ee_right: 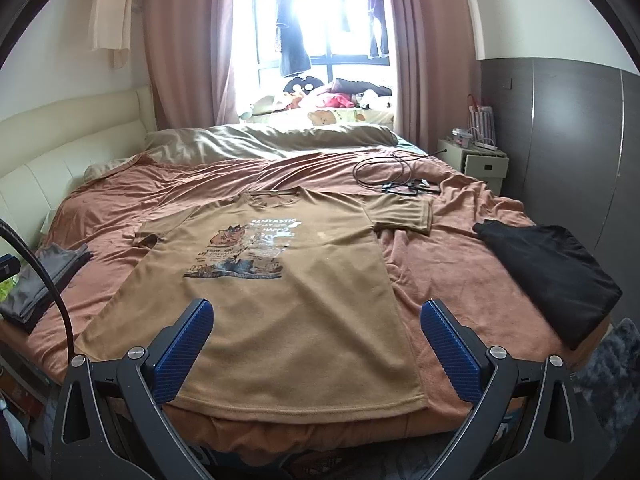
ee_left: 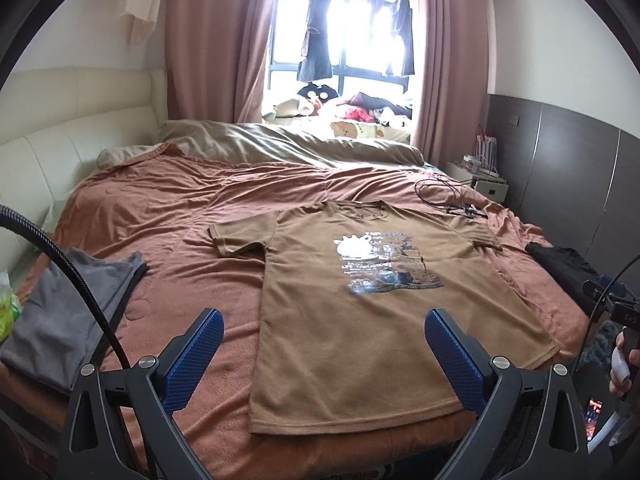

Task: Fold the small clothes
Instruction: 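Move the left tool down to the brown T-shirt's sleeve nearest it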

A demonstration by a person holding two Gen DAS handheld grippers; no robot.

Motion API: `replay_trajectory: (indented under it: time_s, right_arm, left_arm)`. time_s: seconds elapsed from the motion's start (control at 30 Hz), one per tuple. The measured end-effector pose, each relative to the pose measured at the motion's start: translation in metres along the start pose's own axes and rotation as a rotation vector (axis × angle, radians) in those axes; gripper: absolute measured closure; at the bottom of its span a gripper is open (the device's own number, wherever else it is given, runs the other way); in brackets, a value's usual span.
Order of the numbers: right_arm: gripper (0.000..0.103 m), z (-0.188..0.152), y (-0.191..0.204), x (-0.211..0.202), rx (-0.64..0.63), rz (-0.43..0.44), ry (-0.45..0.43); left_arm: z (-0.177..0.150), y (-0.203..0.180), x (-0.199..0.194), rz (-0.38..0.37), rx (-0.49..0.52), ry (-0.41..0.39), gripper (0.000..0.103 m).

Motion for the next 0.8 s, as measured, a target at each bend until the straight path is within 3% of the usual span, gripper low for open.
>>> replay_trajectory:
  time_s: [0.23, 0.47, 0.67, 0.8]
  right_arm:
    - [0.000, 0.022, 0.009, 0.034, -0.023, 0.060, 0.026]
    - [0.000, 0.044, 0.019, 0.070, -0.034, 0.103, 0.047]
    - [0.000, 0.064, 0.031, 0.108, -0.025, 0.102, 0.082]
    - [0.007, 0.079, 0.045, 0.132, -0.017, 0.117, 0.118]
  left_arm:
    - [0.020, 0.029, 0.036, 0.031, -0.069, 0.024, 0.008]
    - [0.043, 0.049, 0.072, 0.056, -0.072, 0.051, 0.010]
    - [0.058, 0.077, 0.100, 0.077, -0.134, 0.072, 0.021]
    - [0.068, 0.092, 0.117, 0.085, -0.145, 0.090, 0.022]
Point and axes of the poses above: each gripper's, at about its wrist camera, not at the fingertips, and x roughly the way its jaws point, y to its left, z to its top, the point moved 2 cm from there along x, roughly the way its jaws point, and after that the axes turned 7 degrees about x, right-handed, at the moved point
